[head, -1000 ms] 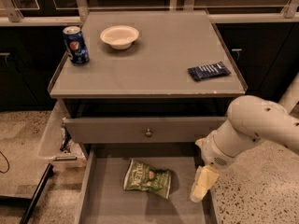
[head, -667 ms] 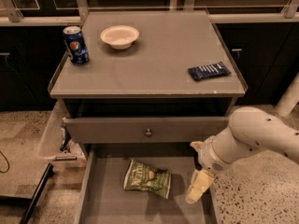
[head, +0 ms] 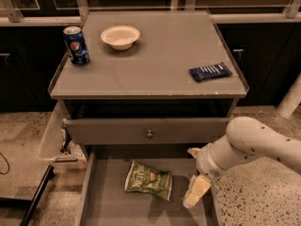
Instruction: Pick green jalapeno chip bag from middle drawer and place on counter
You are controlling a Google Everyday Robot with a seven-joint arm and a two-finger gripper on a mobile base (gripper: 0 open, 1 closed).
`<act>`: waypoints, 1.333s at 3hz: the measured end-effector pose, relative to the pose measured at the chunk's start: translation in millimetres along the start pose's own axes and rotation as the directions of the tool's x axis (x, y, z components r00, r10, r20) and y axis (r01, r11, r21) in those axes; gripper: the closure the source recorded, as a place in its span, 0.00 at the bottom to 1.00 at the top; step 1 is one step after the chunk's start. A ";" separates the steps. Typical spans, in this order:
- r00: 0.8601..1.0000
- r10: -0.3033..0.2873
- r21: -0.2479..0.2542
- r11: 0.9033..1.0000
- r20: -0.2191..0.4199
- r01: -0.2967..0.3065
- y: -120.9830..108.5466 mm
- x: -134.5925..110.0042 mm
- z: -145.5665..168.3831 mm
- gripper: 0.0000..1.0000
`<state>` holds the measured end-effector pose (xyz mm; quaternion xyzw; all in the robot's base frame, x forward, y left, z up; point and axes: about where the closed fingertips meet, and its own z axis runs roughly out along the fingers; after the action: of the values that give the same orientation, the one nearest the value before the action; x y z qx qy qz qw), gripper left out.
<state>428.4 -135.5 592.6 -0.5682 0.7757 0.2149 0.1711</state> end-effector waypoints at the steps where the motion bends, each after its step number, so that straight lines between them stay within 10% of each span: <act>1: 0.996 0.058 -0.009 0.998 0.068 -0.057 -4.3 12.8 34.7 0.00; 3: 0.966 0.010 -0.007 1.000 0.258 -0.009 -11.5 22.4 89.5 0.00; 4: 0.966 0.012 -0.007 1.000 0.257 -0.010 -11.4 22.2 89.3 0.00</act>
Offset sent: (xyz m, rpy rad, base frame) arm 0.0089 0.0248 -0.1061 0.3016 -0.0554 -0.0967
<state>434.6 -109.3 503.9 -0.5316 0.7496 0.2898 0.2674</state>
